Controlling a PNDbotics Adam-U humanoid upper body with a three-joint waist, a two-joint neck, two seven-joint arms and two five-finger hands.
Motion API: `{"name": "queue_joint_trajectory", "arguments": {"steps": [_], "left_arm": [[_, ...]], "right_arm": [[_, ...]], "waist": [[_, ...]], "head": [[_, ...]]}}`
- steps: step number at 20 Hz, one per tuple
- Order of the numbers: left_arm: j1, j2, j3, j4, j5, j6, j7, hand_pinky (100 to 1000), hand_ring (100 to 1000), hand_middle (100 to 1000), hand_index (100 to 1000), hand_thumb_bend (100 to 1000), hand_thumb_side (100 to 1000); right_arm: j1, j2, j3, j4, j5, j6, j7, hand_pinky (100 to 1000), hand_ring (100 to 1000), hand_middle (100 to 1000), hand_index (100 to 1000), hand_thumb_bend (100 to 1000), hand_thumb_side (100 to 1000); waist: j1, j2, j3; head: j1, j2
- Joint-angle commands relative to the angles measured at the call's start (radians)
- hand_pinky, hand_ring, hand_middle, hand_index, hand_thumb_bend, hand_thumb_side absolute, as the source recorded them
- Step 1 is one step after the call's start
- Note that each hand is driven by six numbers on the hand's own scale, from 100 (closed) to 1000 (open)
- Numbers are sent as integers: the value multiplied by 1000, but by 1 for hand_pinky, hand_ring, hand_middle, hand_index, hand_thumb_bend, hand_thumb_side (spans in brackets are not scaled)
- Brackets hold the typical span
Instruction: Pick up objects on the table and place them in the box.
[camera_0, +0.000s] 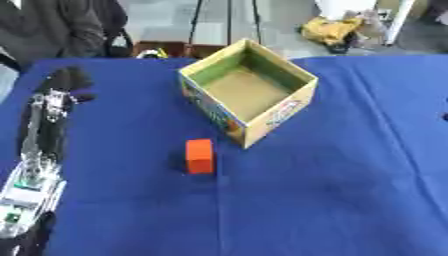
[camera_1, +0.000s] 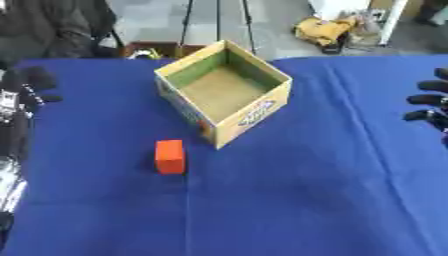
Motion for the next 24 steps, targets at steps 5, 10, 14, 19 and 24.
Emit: {"name": "queue_joint_trajectory", "arguments": {"steps": [5,10,14,19,24], "left_arm": [[-13,28,15,-22,-6,1,-4,669,746,670,781,789,800],[-16,31,13,-22,-16,7,-12,666,745,665,781,830,725],[-59,69,-7,-23,-181,97,-89,653,723,648,794,954,508],[-200,139,-122,-24,-564,233,-370,671,713,663,802,978,406],[-342,132,-245,32,-838,219,-618,672,693,661,793,961,410]], "right_arm": [[-5,-27,-9,-21,-7,-1,-2,538,655,665,830,104,565],[-5,-28,-9,-20,-7,-1,-2,538,655,665,831,105,564],[-4,-29,-8,-20,-7,-1,-1,538,655,665,831,106,563],[-4,-30,-2,-19,-8,1,4,538,655,665,831,101,565],[-3,-27,2,-17,-10,3,9,538,655,665,831,101,565]], "waist": [[0,-10,0],[1,-10,-2],[1,-12,-1],[2,-21,-2],[0,-27,-15]], "head": [[-3,-15],[-4,-18],[-5,-19],[2,-16],[7,-14]]}}
